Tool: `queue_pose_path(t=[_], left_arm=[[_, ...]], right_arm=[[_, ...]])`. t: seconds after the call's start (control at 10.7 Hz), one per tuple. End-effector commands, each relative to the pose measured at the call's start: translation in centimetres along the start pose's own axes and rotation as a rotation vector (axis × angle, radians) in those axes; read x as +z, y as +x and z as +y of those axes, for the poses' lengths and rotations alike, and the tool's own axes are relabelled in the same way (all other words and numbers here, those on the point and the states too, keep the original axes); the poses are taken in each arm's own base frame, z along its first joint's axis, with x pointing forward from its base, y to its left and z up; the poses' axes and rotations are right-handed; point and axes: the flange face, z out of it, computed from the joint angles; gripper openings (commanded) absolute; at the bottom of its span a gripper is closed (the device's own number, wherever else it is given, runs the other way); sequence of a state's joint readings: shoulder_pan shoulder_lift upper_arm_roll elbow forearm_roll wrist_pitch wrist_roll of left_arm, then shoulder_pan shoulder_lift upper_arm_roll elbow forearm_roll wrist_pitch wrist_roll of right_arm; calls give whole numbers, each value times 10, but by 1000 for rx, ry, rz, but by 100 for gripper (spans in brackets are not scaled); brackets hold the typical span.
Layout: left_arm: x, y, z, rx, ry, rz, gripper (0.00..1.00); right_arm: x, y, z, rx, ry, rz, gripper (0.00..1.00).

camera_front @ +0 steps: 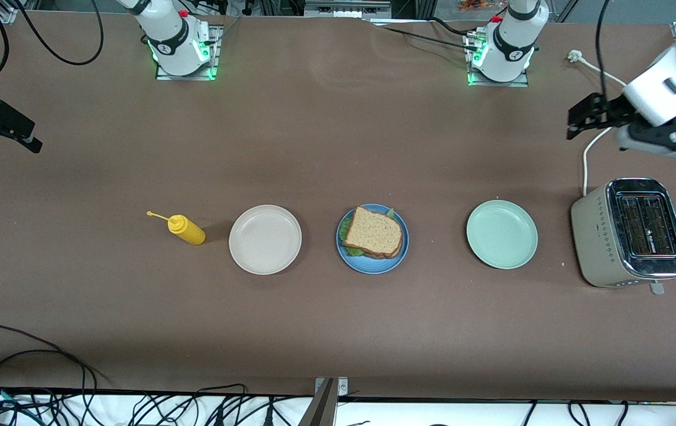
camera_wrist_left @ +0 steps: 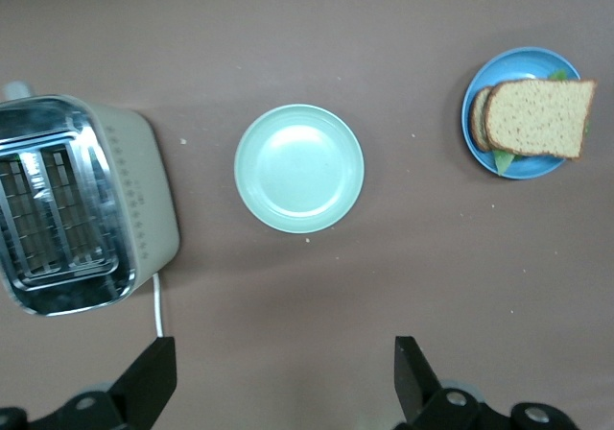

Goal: Make sandwich in blue plate with both arms

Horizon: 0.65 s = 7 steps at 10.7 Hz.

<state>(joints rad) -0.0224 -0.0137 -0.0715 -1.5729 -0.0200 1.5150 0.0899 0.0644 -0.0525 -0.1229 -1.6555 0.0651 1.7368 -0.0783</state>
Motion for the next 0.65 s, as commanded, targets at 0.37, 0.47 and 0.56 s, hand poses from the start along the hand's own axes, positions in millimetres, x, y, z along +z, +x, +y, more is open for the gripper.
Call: queue_pose_path(t=[0.37,0.47,0.56], left_arm=[[-15,-16,33,32,34,0,100],[-13,-17,29,18,31,-18,100],[-13,-18,28,16,32,-20,100]], right_arm=[[-9,-2,5,10,-15,-4,100],[-9,-2,5,10,-17,-4,100],[-9,-2,4,7,-17,-5,100]])
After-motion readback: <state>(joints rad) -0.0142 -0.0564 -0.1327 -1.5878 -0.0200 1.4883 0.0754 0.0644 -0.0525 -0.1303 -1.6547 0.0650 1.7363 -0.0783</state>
